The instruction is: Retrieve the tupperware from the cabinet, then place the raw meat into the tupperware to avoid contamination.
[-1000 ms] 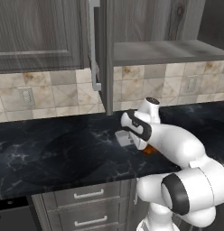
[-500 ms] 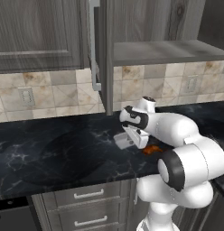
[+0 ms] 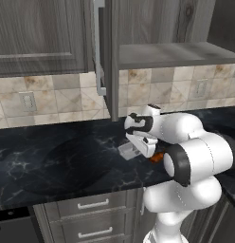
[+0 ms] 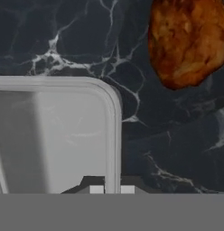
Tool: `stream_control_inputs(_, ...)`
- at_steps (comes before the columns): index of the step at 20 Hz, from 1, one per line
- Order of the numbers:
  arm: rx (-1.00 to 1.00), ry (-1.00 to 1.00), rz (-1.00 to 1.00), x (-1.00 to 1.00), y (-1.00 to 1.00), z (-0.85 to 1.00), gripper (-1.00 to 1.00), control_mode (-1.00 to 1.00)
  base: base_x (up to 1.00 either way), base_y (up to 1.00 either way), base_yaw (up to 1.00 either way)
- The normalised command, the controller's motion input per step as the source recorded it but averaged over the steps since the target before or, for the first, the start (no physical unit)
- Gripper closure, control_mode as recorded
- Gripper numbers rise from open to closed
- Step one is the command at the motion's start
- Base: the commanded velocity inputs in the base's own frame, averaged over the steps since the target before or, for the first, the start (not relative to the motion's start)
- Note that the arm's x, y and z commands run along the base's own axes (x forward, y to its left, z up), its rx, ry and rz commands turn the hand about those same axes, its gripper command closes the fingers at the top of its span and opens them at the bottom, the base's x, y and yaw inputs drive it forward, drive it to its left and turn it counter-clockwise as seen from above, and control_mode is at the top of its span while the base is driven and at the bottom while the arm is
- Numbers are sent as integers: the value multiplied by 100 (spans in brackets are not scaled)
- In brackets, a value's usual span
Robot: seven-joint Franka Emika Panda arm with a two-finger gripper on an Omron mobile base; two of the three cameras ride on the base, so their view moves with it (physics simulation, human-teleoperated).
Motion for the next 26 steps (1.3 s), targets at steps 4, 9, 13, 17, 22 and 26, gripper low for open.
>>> stream_control_inputs(4,0,3,9,11,0,-29,100,-100,0,0,0)
stream_control_inputs(9,0,2,8,11,0,-27,100,-100,0,0,0)
stream_control_inputs(13,0,0,8,10,0,-22,100,-100,0,0,0)
stream_control_inputs(17,0,0,8,7,0,-10,100,-100,0,0,0)
stream_control_inputs(22,0,0,5,1,0,0,-100,-100,0,0,0)
stream_control_inputs(26,0,0,0,0,0,0,-100,-100,0,0,0)
